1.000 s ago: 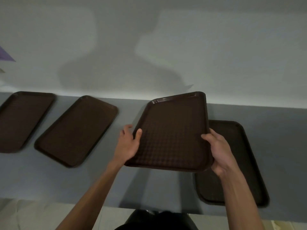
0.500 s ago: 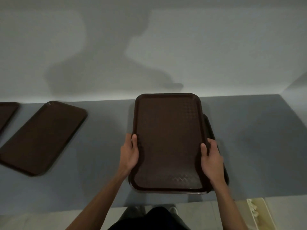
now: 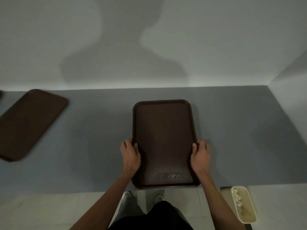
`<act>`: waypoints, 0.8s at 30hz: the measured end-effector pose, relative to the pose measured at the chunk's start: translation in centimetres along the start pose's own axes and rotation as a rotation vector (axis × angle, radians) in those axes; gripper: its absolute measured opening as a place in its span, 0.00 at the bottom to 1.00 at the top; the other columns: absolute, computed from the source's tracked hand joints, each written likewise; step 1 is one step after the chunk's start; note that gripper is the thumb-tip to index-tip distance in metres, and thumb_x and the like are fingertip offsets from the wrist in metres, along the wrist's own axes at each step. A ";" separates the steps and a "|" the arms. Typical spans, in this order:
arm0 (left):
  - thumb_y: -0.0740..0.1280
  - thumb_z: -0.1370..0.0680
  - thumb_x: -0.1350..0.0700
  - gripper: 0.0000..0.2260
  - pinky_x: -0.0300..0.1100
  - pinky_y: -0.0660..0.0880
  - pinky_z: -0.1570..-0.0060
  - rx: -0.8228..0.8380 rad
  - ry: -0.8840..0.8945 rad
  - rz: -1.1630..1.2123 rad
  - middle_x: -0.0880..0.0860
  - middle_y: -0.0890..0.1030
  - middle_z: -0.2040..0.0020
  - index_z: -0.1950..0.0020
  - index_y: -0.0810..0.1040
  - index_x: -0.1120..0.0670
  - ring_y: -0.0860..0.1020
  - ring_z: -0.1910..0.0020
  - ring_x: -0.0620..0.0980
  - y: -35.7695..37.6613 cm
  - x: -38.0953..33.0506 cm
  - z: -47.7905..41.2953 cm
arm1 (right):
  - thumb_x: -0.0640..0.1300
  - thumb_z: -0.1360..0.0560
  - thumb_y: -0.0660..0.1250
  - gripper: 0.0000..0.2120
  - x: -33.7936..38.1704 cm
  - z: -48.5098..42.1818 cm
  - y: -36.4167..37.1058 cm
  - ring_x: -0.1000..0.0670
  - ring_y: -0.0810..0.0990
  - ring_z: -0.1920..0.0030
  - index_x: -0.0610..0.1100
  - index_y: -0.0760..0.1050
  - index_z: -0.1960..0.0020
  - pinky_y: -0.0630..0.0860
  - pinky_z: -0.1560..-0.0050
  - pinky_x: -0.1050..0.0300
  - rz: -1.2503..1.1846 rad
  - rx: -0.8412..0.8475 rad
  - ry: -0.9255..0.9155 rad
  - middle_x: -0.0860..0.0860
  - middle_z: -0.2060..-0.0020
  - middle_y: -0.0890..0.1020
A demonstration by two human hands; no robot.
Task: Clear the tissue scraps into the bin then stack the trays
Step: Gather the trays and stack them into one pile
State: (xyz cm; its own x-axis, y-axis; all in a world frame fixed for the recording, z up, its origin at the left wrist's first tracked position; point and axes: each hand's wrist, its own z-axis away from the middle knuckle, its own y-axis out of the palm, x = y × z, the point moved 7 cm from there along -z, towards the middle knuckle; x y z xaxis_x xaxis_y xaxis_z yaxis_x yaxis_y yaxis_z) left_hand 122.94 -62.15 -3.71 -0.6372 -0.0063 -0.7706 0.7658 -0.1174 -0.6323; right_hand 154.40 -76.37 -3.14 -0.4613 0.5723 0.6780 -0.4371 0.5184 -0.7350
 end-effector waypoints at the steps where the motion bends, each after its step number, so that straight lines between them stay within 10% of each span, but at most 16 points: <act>1: 0.59 0.15 0.59 0.03 0.54 0.72 0.44 -0.012 -0.007 -0.006 0.58 0.71 0.44 0.43 0.69 0.58 0.71 0.45 0.58 0.2 0.3 0.4 | 0.41 0.15 0.64 0.09 -0.5 0.2 0.3 0.34 0.79 0.46 0.35 0.76 0.40 0.76 0.44 0.44 0.003 0.001 -0.001 0.36 0.45 0.78; 10: 0.56 0.14 0.57 0.03 0.51 0.75 0.57 0.050 -0.045 0.017 0.56 0.78 0.49 0.41 0.67 0.54 0.80 0.54 0.58 1.4 1.1 1.4 | 0.41 0.13 0.60 0.13 -2.3 1.2 2.0 0.37 0.79 0.46 0.35 0.73 0.34 0.79 0.41 0.43 0.019 0.029 -0.069 0.37 0.39 0.76; 24: 0.52 0.14 0.44 0.21 0.63 0.77 0.42 0.088 -0.077 -0.173 0.55 0.76 0.29 0.21 0.57 0.42 0.79 0.38 0.65 2.8 -0.5 -0.9 | 0.45 0.13 0.52 0.10 -1.0 -2.3 2.7 0.36 0.80 0.51 0.42 0.67 0.35 0.81 0.56 0.40 0.204 0.097 -0.133 0.40 0.44 0.76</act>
State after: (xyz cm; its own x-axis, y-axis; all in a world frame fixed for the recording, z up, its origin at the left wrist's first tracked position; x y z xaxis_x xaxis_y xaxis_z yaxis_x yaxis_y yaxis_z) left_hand 125.45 -61.57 -5.14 -0.7657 -0.0541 -0.6409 0.6362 -0.2094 -0.7425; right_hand 155.46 -74.05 -5.80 -0.6419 0.5671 0.5162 -0.3939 0.3337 -0.8564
